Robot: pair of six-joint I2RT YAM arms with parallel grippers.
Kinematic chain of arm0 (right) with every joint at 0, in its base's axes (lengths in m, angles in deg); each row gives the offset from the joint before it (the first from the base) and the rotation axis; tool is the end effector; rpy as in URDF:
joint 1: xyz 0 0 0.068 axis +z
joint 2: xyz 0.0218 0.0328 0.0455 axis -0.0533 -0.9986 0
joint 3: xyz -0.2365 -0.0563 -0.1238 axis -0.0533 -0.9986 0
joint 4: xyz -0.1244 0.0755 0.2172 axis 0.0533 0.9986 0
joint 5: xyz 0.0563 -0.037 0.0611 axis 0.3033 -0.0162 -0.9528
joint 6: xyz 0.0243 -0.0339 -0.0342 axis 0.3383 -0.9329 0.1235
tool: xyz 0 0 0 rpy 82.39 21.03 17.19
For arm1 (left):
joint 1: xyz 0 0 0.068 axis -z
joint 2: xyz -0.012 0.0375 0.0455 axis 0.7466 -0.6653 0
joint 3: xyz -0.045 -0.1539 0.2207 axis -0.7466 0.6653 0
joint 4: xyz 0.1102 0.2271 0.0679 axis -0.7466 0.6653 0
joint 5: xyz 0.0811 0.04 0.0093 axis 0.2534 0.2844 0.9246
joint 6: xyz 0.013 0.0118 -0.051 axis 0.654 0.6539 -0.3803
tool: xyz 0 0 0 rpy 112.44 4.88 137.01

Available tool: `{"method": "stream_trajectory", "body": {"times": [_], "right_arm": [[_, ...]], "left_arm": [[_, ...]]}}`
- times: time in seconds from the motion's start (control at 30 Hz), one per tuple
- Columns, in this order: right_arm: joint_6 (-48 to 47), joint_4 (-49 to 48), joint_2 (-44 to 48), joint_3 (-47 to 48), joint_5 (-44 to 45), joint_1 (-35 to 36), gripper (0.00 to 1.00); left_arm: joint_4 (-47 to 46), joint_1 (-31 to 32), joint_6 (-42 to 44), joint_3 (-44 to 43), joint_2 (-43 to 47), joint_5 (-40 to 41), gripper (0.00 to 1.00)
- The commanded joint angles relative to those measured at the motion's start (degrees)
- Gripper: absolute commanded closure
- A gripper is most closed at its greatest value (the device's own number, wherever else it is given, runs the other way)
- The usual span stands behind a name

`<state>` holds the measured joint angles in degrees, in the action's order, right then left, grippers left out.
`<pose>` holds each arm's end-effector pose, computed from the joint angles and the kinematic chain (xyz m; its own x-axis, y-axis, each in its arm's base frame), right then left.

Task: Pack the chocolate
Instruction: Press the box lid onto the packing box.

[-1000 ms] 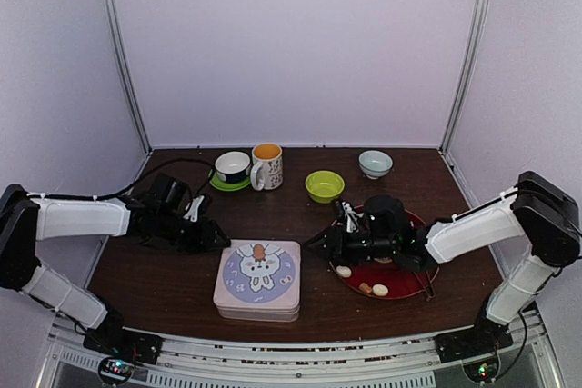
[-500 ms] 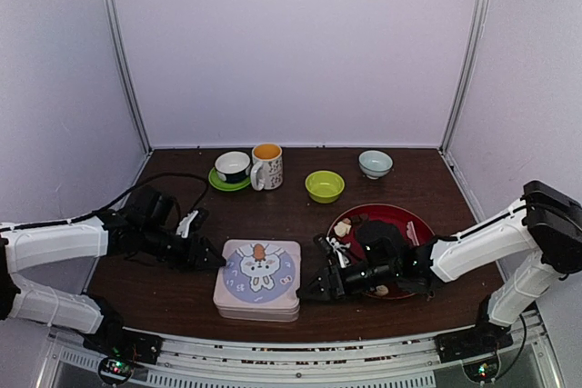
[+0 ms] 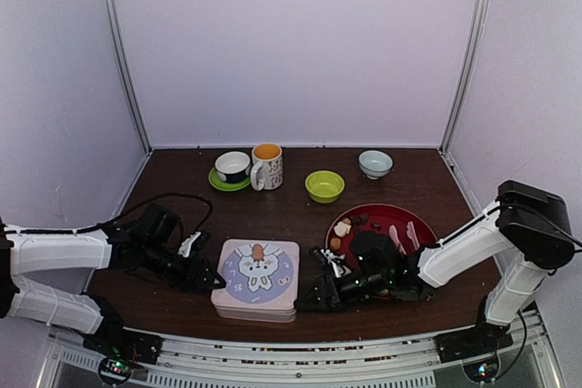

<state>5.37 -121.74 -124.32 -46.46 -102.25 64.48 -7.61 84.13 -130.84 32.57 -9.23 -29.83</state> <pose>0.1243 0.2721 0.1286 -0.9370 -0.2916 -0.1926 -0.2933 0.3566 0.8870 0.1476 -0.1304 0.1566 -0.9974 -0.0104 -0.0708 0.0430 0.7031 -0.7098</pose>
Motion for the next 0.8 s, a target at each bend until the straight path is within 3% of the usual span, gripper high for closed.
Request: {"method": "stream_trajectory", "body": {"times": [0.0,0.1,0.23,0.43,0.67,0.77], "right_arm": [[-0.3,2.0,-0.9,1.2,1.2,0.4,0.54],[0.3,-0.1,-0.5,0.5,0.4,0.4,0.54],[-1.2,0.7,0.8,2.0,0.2,0.6,0.45],[-1.0,1.1,-0.9,2.3,-0.4,0.6,0.45],[1.4,0.4,-3.8,0.5,-0.1,0.6,0.71],[2.6,-1.6,-4.6,-1.8,-0.4,0.7,0.73]], "left_arm": [[-5.1,0.8,-1.1,1.8,-3.4,-0.7,0.57],[-5.7,1.2,-0.9,2.2,-5.0,-0.5,0.60],[-5.7,1.4,-0.9,2.1,-5.2,0.0,0.61],[-5.1,1.6,-0.3,1.6,-6.1,0.3,0.62],[-4.8,2.1,-0.1,1.2,-7.4,1.0,0.62],[-4.9,2.5,0.0,0.9,-8.3,1.2,0.62]]}}
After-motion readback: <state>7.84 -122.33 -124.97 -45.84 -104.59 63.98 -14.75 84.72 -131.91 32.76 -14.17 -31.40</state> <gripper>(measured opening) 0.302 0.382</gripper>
